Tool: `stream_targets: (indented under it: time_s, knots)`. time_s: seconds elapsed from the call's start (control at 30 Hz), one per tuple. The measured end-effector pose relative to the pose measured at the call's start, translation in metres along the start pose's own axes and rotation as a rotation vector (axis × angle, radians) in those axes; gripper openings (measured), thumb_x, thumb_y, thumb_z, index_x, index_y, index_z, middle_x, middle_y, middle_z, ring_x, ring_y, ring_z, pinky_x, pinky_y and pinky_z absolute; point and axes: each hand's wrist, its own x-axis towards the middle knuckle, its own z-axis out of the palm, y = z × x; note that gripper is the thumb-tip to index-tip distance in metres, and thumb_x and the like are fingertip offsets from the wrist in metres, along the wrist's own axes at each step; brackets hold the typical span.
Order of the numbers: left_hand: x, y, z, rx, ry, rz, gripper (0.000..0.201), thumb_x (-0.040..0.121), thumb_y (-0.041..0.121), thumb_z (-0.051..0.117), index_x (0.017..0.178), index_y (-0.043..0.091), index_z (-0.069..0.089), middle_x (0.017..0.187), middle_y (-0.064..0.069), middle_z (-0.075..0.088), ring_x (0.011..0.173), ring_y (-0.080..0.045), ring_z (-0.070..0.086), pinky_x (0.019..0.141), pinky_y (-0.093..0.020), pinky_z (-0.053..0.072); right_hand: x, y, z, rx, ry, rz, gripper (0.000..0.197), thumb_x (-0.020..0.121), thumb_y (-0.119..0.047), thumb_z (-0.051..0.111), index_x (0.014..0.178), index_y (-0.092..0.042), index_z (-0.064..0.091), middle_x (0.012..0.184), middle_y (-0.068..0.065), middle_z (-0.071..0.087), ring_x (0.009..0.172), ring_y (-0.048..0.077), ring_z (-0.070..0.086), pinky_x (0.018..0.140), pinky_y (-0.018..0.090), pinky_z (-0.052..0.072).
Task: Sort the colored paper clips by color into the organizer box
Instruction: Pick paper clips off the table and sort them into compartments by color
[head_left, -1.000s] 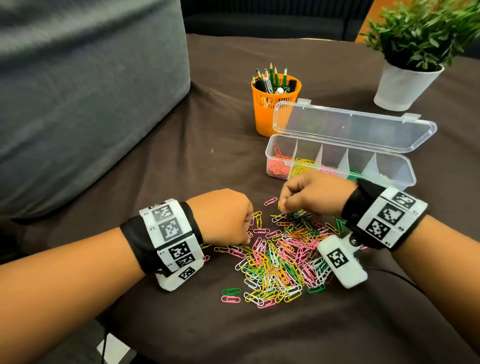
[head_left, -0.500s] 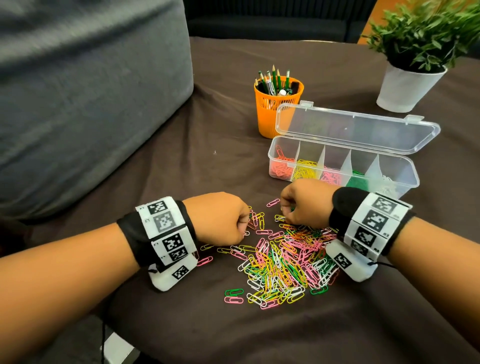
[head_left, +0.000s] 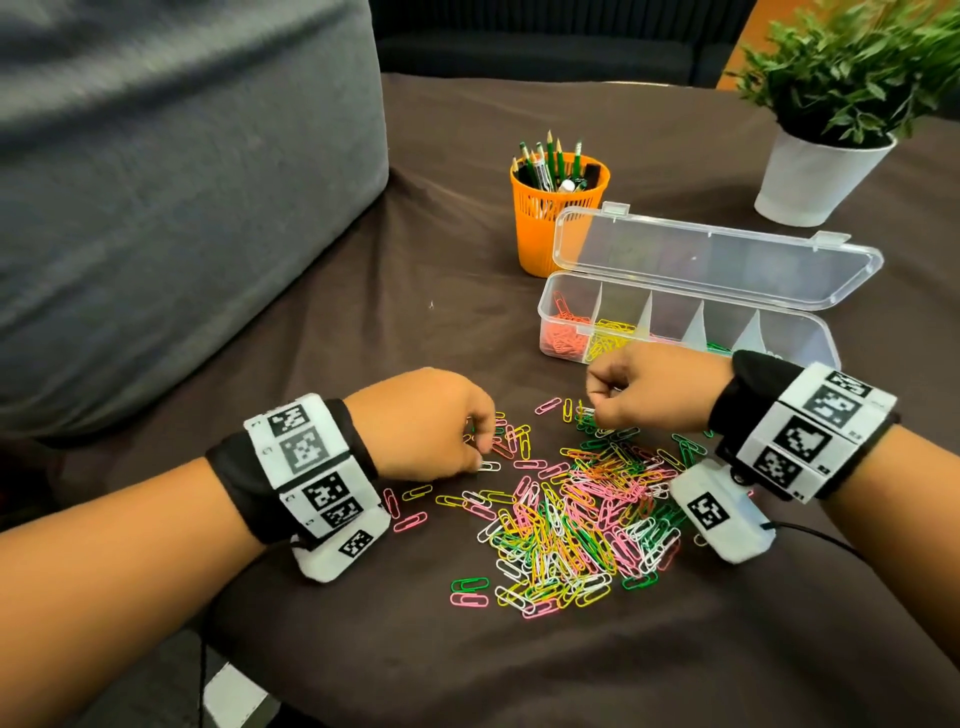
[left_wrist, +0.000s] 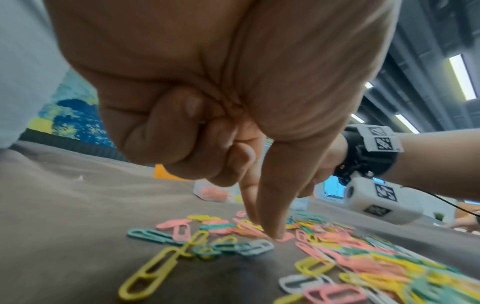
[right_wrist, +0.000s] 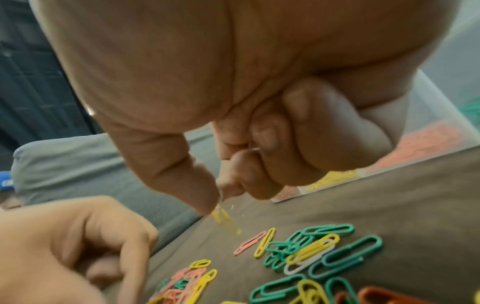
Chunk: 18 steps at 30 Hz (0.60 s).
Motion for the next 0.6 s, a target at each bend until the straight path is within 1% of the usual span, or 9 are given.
stream_targets:
  time_s: [0.07, 0.13, 0.27, 0.33, 0.4, 0.47, 0.53, 0.57, 0.6]
  knots:
    - [-0.001, 0.011, 0.004, 0.06, -0.036, 0.054, 0.017, 0.083, 0.041, 0.073, 0.097, 0.032, 0.069, 0.07, 0.016, 0.051, 0.066, -0.002, 0.049, 0.056, -0.022, 0.032, -0.003, 0.001, -0.002, 0.026, -0.024, -0.007, 0.014, 0.079, -0.015, 0.067, 0.07, -0.015, 0.056, 0.06, -0.007, 0.053, 0.056, 0.009, 0.046, 0.063, 0.029, 0.043]
    - [0.001, 0.014, 0.008, 0.105, -0.031, 0.071, 0.02, 0.083, 0.044, 0.072, 0.096, 0.029, 0.069, 0.07, 0.013, 0.054, 0.069, -0.006, 0.051, 0.058, -0.024, 0.033, -0.005, 0.003, -0.001, -0.037, -0.039, -0.006, 0.012, 0.079, -0.016, 0.068, 0.071, -0.014, 0.059, 0.059, -0.007, 0.056, 0.053, 0.007, 0.048, 0.058, 0.025, 0.044]
    - [0.003, 0.015, 0.008, 0.169, -0.076, 0.096, 0.013, 0.087, 0.035, 0.067, 0.085, 0.022, 0.07, 0.066, 0.011, 0.06, 0.064, -0.006, 0.053, 0.052, -0.021, 0.034, -0.01, 0.007, -0.001, -0.207, -0.036, -0.007, 0.006, 0.079, -0.016, 0.062, 0.073, -0.013, 0.06, 0.062, -0.004, 0.057, 0.055, 0.012, 0.047, 0.057, 0.028, 0.045]
    - [0.003, 0.013, 0.006, 0.138, -0.092, 0.112, 0.013, 0.089, 0.029, 0.063, 0.083, 0.02, 0.069, 0.072, 0.013, 0.067, 0.068, -0.007, 0.058, 0.057, -0.023, 0.043, -0.015, 0.009, -0.006, -0.095, -0.066, 0.012, 0.012, 0.08, -0.016, 0.061, 0.069, -0.014, 0.056, 0.063, -0.002, 0.059, 0.052, 0.011, 0.046, 0.055, 0.029, 0.044]
    - [0.004, 0.012, -0.001, -0.008, -0.089, 0.069, 0.013, 0.088, 0.028, 0.062, 0.081, 0.018, 0.066, 0.069, 0.011, 0.064, 0.064, -0.004, 0.056, 0.059, -0.021, 0.045, -0.02, 0.014, -0.01, 0.231, -0.085, 0.047, 0.02, 0.081, -0.009, 0.059, 0.066, -0.014, 0.048, 0.071, 0.005, 0.066, 0.047, 0.012, 0.043, 0.049, 0.028, 0.038]
    - [0.005, 0.011, -0.007, -0.352, -0.087, -0.05, 0.014, 0.085, 0.024, 0.062, 0.074, 0.016, 0.06, 0.061, 0.008, 0.056, 0.053, -0.005, 0.048, 0.048, -0.017, 0.038, -0.026, 0.02, -0.008, 0.719, -0.057, 0.064, 0.02, 0.071, 0.0, 0.055, 0.069, -0.013, 0.041, 0.072, 0.012, 0.065, 0.041, 0.013, 0.038, 0.041, 0.022, 0.03]
    - [0.002, 0.009, -0.011, -1.065, -0.183, -0.148, 0.014, 0.068, 0.015, 0.062, 0.069, 0.014, 0.049, 0.062, 0.0, 0.048, 0.048, -0.011, 0.037, 0.039, -0.02, 0.028, -0.028, 0.029, -0.003, 1.073, 0.03, 0.113, 0.024, 0.064, 0.005, 0.047, 0.075, -0.015, 0.04, 0.065, 0.011, 0.058, 0.037, 0.012, 0.036, 0.036, 0.017, 0.026]
    - [0.001, 0.005, -0.011, -1.456, -0.282, -0.16, 0.017, 0.058, 0.012, 0.059, 0.068, 0.015, 0.045, 0.064, -0.003, 0.044, 0.049, -0.012, 0.032, 0.039, -0.02, 0.024, -0.029, 0.033, -0.002, 1.162, 0.072, 0.15, 0.028, 0.068, 0.009, 0.045, 0.079, -0.016, 0.041, 0.064, 0.01, 0.055, 0.037, 0.012, 0.036, 0.036, 0.016, 0.025]
    - [0.0, 0.002, -0.011, -1.729, -0.368, -0.158, 0.019, 0.055, 0.01, 0.055, 0.067, 0.016, 0.042, 0.066, -0.003, 0.04, 0.051, -0.012, 0.029, 0.039, -0.021, 0.024, -0.03, 0.038, 0.0, 1.209, 0.108, 0.182, 0.031, 0.074, 0.013, 0.041, 0.083, -0.016, 0.043, 0.064, 0.01, 0.053, 0.038, 0.012, 0.037, 0.037, 0.017, 0.025]
